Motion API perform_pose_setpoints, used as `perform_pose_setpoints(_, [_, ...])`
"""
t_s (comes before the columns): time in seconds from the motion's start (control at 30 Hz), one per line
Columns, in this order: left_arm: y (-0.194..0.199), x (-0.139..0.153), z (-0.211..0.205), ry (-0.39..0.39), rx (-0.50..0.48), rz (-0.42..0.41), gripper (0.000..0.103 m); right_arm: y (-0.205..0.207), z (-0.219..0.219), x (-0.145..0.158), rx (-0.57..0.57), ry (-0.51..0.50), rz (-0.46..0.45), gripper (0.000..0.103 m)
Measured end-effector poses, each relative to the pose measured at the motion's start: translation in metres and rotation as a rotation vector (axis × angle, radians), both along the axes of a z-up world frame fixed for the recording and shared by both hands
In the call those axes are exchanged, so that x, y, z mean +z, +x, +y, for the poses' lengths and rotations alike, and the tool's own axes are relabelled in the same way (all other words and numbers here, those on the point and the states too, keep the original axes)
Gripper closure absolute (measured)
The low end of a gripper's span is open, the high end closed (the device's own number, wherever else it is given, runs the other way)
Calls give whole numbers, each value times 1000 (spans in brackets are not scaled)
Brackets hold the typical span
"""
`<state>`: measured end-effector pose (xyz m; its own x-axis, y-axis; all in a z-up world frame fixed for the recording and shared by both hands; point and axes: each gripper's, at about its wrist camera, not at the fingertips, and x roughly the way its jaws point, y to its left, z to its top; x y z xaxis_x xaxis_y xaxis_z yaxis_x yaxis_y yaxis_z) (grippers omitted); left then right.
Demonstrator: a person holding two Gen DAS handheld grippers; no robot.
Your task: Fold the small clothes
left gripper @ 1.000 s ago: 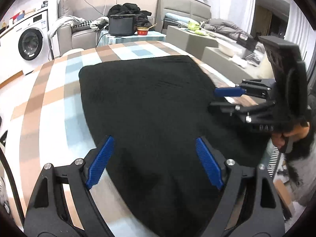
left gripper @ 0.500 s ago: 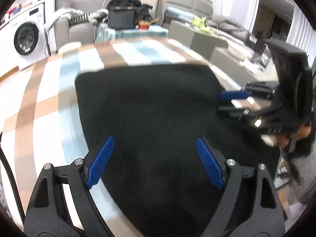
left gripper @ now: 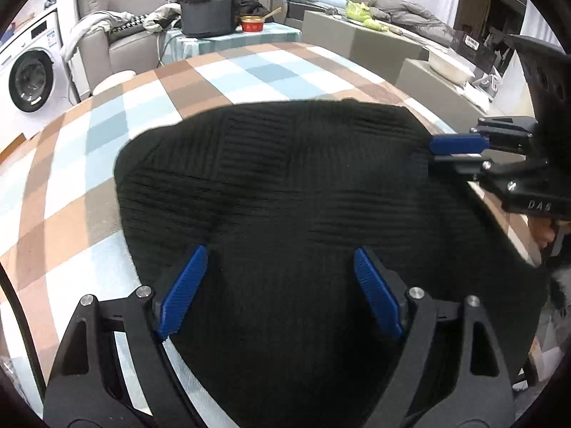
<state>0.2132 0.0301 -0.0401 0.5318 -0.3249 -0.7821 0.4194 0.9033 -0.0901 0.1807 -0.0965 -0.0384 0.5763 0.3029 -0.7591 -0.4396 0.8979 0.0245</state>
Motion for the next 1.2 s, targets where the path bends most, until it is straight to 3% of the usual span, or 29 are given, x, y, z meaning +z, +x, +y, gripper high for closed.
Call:
perform_pose_setpoints(0.1, [1, 8, -7, -27, 25, -71, 20, 13, 7, 3, -27, 33, -39, 73])
perform_pose_setpoints(0.23, [25, -4, 2, 0, 131, -14, 20, 37, 12, -18, -47, -7, 8, 73])
perform_pose_setpoints(0.37, [19, -7, 17, -32, 141, 8, 20, 32, -6, -19, -74, 7, 10, 73])
perform_pose_setpoints(0.47, [8, 0, 29, -37, 175, -3, 20, 19, -21, -12, -119, -8, 13, 62])
perform_pose_setpoints(0.57, [-4, 0, 36, -45, 228, -5, 20, 8, -21, -14, -85, 52, 36, 61])
perform_pose_setpoints(0.67, [-16, -3, 31, -5, 238, -2, 20, 4, -17, -26, -102, -18, 51, 55])
perform_pose_setpoints(0.77, [-39, 0, 33, -40, 251, 18, 20, -8, -29, -23, -123, 58, 90, 54])
perform_pose_setpoints(0.93, [-99, 14, 23, -105, 230, -5, 20, -50, -20, -11, -53, 91, 56, 54])
perform_pose_setpoints(1.1, [-159, 1, -7, -16, 149, -11, 20, -79, -15, -21, -31, 81, 99, 56])
perform_pose_setpoints(1.2, [-193, -11, -12, 54, 131, -14, 20, -97, -24, -28, -39, 127, 134, 64])
